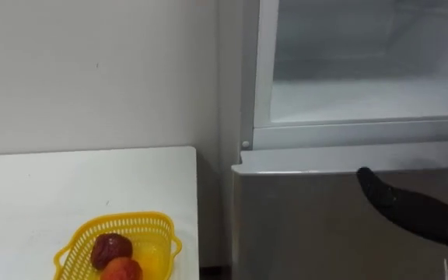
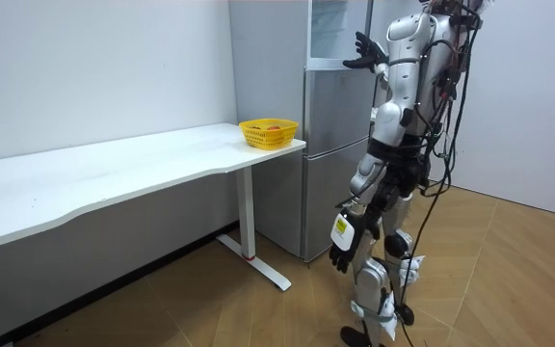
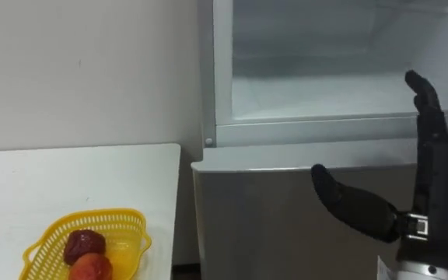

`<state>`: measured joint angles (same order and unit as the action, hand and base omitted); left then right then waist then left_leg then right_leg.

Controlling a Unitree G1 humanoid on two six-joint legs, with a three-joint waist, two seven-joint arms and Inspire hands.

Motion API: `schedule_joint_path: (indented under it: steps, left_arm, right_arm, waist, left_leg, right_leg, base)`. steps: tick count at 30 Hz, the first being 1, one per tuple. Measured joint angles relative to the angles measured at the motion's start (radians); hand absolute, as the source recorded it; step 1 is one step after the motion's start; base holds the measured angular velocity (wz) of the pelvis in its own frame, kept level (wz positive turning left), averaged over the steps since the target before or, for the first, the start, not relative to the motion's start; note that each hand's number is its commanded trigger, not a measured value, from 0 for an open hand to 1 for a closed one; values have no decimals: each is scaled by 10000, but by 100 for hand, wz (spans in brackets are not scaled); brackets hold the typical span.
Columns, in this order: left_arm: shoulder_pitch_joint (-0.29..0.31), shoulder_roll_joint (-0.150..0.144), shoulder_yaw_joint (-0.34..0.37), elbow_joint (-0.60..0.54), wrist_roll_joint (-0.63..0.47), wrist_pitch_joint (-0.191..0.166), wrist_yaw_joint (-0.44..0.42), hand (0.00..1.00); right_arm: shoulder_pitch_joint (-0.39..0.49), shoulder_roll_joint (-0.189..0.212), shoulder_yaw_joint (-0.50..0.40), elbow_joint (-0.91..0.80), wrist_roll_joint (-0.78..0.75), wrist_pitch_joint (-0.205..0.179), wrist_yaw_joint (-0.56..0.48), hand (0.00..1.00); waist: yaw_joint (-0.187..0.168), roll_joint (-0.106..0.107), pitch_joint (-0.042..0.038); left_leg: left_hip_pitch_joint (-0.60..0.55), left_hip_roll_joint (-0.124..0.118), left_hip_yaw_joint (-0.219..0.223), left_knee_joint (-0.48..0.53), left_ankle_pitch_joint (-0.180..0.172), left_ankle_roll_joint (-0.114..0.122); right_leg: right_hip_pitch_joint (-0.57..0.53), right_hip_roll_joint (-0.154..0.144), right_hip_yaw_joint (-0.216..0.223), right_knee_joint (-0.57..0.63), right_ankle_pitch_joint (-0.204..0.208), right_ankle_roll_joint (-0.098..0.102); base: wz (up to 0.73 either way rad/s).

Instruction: Retrieve from the upper fridge

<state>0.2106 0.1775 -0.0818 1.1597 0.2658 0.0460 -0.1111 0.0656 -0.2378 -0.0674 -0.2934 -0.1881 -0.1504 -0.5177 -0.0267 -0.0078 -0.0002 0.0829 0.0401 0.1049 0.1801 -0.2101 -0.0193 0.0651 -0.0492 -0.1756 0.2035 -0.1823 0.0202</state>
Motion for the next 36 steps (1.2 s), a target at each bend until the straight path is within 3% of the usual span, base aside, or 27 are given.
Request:
schedule_joint_path:
  steps: [7, 13, 23, 27, 36]
  left_arm:
    - [-34, -13, 9, -17, 9, 201, 79, 0]
    - [-56, -57, -3, -23, 1, 388, 126, 0]
    - [51, -67, -16, -161, -428, 448, 328, 0]
    - [52, -85, -33, -287, -571, 555, 464, 0]
    - [221, -100, -191, -572, -580, 652, 848, 0]
  right_arm:
    - [969, 79, 23, 1622, -123, -9, -460, 0]
    - [1226, 505, 55, 2048, -372, 3, -759, 0]
    - [1797, 711, 262, 3168, -911, -9, -1734, 0]
    - [1988, 863, 536, 4709, -877, 3, -1513, 0]
    - [2245, 924, 963, 7088, -104, 509, -666, 0]
  waist:
    - [-1, -47, -14]
    - [34, 34, 10]
    - [-22, 95, -35]
    - [-142, 99, -47]
    - [-170, 146, -59]
  left_leg:
    - [12, -1, 18, 6, 0, 0]
    - [110, 6, 205, -25, -2, 0]
    - [185, 8, 295, -147, -2, 0]
    - [162, 7, 307, -144, -1, 0]
    - [158, 4, 296, -143, 0, 0]
  right_leg:
    - [7, 1, 27, -42, 0, 0]
    - [1, 23, 220, -40, -5, 7]
    - [23, 38, 277, -84, -5, 7]
    - [36, 35, 259, -133, -4, 7]
    - [53, 26, 208, -180, -5, 9]
  base:
    - [0]
    - [-9]
    - [-1]
    - [2]
    - [0]
